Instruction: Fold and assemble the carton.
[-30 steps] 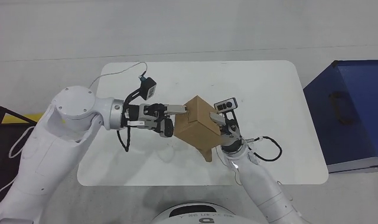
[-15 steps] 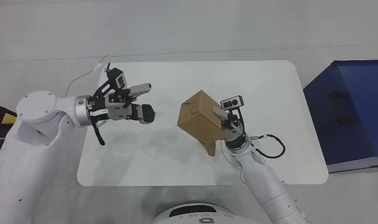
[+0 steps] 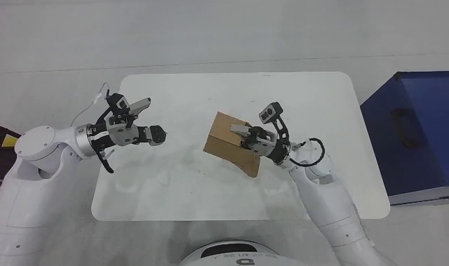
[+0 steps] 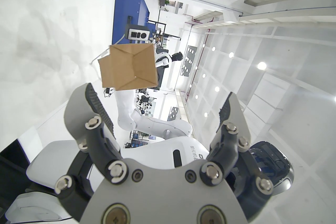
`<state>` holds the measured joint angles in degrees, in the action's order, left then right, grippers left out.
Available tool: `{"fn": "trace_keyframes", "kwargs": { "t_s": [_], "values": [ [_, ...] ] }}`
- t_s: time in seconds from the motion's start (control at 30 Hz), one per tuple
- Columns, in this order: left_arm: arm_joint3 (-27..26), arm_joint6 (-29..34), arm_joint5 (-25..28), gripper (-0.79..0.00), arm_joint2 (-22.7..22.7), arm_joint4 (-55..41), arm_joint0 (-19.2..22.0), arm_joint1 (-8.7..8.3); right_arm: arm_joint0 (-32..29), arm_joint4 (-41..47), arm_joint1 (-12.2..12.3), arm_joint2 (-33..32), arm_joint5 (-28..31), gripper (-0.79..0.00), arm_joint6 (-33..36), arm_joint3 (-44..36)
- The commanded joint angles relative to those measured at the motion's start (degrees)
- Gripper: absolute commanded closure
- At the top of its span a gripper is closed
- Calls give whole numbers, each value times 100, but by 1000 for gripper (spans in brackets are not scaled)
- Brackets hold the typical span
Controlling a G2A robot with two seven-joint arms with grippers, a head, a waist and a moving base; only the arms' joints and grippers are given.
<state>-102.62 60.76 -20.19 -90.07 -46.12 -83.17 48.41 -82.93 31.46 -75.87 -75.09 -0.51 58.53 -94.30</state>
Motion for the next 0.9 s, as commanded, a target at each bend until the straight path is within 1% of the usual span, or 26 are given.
{"fn": "trace_keyframes", "kwargs": {
  "t_s": [0.0,0.03,0.1,0.13,0.2,0.23,0.33,0.47,0.5,0.53,0.57,0.6,0.67,0.7,0.73,0.8,0.83,0.87],
  "values": [
    [-3,-6,0,-785,-1,-3,1,0,152,-1119,130,-275,-934,0,207,-358],
    [-3,-6,0,-785,-1,-3,1,0,258,-1716,195,-353,-1354,0,252,-551],
    [-3,-6,0,-785,-1,-3,1,0,517,-2448,292,-365,-2098,0,625,-937],
    [-3,-6,0,-785,-1,-3,1,0,685,-2727,334,-329,-2418,0,882,-1020],
    [-3,-6,0,-785,-1,-3,1,0,1059,-3751,437,-158,-2921,0,1302,-1094],
    [-3,-6,0,-785,-1,-3,1,0,1231,-4253,486,1,-3038,0,1486,-1084],
    [-3,-6,0,-785,-1,-3,1,0,1687,-4771,594,535,-2853,0,1672,-736],
    [-3,-6,0,-785,-1,-3,1,0,2397,-5577,751,1342,-2635,0,1892,-10],
    [-3,-6,0,-785,-1,-3,1,0,2573,-5743,783,1555,-2561,-37,1966,184],
    [-3,-6,0,-785,-1,-3,1,0,2749,-5831,807,1742,-2506,-191,2021,336],
    [-3,-6,0,-785,-1,-3,1,0,2908,-5849,824,1923,-2465,-246,2063,468],
    [-3,-6,0,-785,-1,-3,1,0,3059,-5793,837,2088,-2445,-252,2083,565],
    [-3,-6,0,-785,-1,-3,1,0,3340,-5665,864,2395,-2457,-348,2070,698],
    [-3,-6,0,-785,-1,-3,1,0,3468,-5634,884,2553,-2470,-369,2058,762],
    [-3,-6,0,-785,-1,-3,1,0,3584,-5552,903,2693,-2497,-419,2031,798],
    [-3,-6,0,-785,-1,-3,1,0,3797,-5421,953,2952,-2567,-628,1960,808],
    [-3,-6,0,-785,-1,-3,1,0,3885,-5294,982,3046,-2620,-693,1908,772],
    [-3,-6,0,-785,-1,-3,1,0,3971,-5172,1016,3111,-2705,-699,1823,680]
  ]
}}
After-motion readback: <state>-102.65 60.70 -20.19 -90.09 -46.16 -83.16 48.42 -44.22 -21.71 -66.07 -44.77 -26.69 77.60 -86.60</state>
